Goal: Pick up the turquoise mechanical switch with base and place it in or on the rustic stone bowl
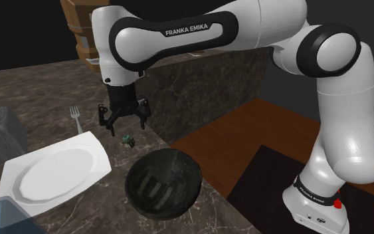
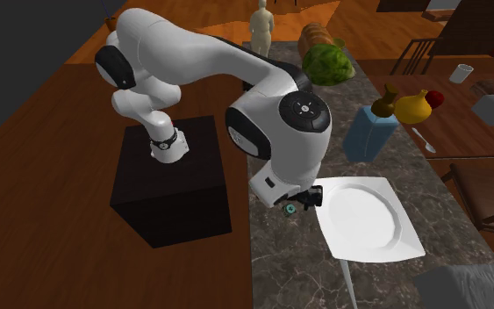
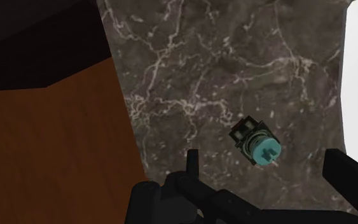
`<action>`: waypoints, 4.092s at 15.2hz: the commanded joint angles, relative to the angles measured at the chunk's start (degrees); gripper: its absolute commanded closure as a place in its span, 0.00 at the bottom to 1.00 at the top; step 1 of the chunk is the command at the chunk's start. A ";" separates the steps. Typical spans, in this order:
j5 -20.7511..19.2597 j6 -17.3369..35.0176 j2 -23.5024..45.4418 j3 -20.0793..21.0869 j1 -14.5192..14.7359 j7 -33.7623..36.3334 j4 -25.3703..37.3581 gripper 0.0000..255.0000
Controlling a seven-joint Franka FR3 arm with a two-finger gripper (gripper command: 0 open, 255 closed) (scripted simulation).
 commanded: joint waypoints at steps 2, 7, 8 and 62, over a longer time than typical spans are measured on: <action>-0.14 2.37 0.35 -0.04 0.11 0.18 -2.01 0.00; -0.17 3.56 0.39 -0.05 0.09 0.21 -3.16 0.00; -0.17 3.56 0.39 -0.05 0.09 0.21 -3.16 0.00; 6.94 -10.19 -18.22 4.21 2.41 8.05 -5.64 1.00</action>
